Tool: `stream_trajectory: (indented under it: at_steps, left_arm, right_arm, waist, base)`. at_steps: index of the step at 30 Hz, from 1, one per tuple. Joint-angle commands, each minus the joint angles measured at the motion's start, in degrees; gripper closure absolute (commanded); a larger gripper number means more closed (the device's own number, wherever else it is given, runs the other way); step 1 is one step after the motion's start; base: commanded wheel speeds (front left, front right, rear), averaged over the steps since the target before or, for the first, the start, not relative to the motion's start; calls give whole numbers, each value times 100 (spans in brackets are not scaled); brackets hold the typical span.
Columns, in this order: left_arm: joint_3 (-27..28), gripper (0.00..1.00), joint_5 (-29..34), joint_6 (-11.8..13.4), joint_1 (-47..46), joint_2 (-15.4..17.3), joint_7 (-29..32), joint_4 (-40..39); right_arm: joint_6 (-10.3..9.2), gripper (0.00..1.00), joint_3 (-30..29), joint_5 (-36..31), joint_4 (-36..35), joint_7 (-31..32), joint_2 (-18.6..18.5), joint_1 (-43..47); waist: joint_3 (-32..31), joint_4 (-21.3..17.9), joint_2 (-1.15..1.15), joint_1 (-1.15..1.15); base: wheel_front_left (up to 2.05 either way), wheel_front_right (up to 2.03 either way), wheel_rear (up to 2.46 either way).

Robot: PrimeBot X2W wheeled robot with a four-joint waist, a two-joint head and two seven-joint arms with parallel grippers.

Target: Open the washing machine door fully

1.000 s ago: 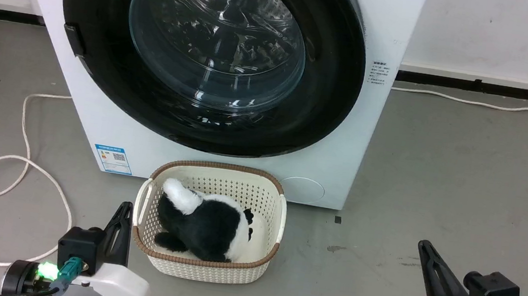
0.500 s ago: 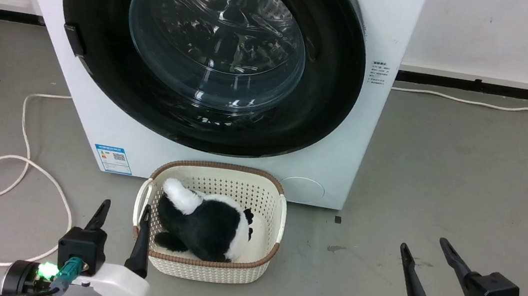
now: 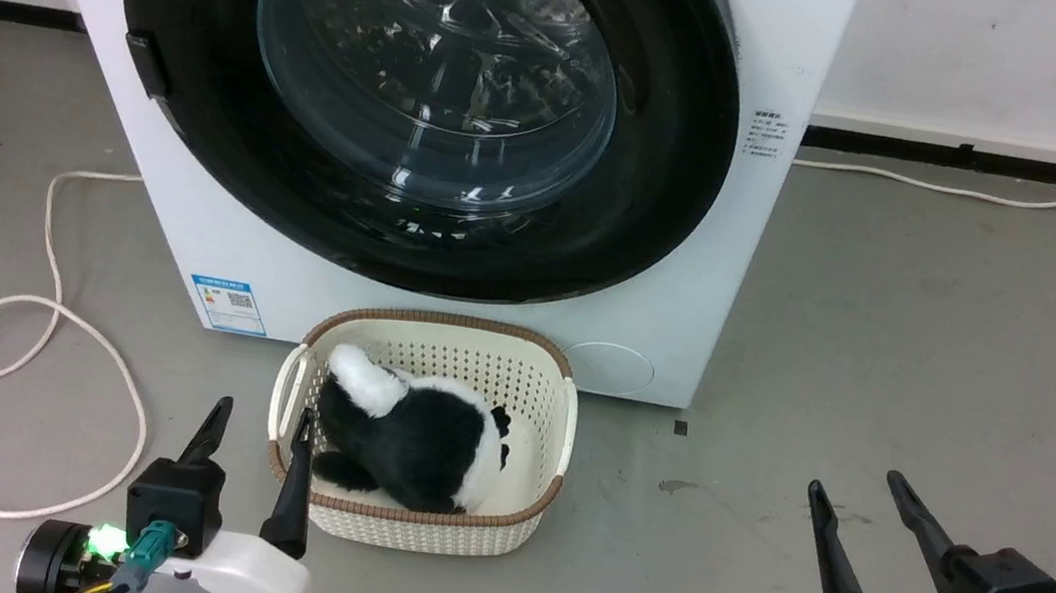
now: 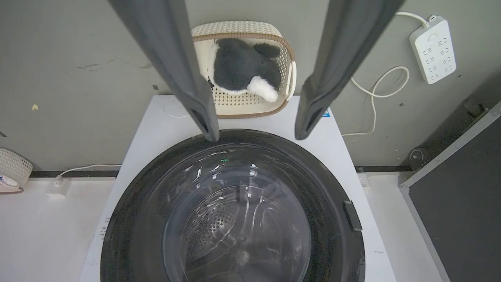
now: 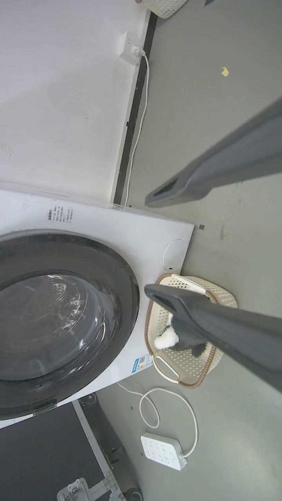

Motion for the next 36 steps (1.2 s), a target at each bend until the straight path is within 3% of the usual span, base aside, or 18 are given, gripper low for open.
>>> stream_trajectory:
  at_steps: [1, 22, 23, 24, 25, 36]
  left_arm:
    - [-49, 0, -38, 45, -66, 1, -59, 7]
    - [-351, 0, -148, 263, -307, 2, -299, -38]
    - [-365, 0, -154, 274, -321, 3, -311, -41]
    - [-378, 0, -160, 284, -335, 3, -323, -44]
    - [-391, 0, -166, 295, -349, 3, -335, -47]
    - [-569, 0, -291, 438, -506, 3, -467, -70]
  right_arm:
    - [-1, 0, -28, 106, -30, -64, -57, -60]
    - [-2, 0, -96, 1030, -140, -234, -637, -777]
    - [-2, 41, -101, 1096, -141, -227, -652, -831]
    - [-2, 89, -107, 1161, -140, -219, -668, -885]
    - [-2, 100, -115, 1228, -139, -211, -684, -942]
    - [-3, 100, -268, 2150, 17, 49, -803, -1671]
  waist:
    - [45, 36, 0, 0]
    - [514, 294, 0, 0]
    - [538, 308, 0, 0]
    - [562, 322, 0, 0]
    - [587, 336, 0, 0]
    - [840, 534, 0, 0]
  base:
    - [0, 0, 0]
    - [0, 0, 0]
    - [0, 0, 0]
    - [0, 0, 0]
    - [0, 0, 0]
    - [0, 0, 0]
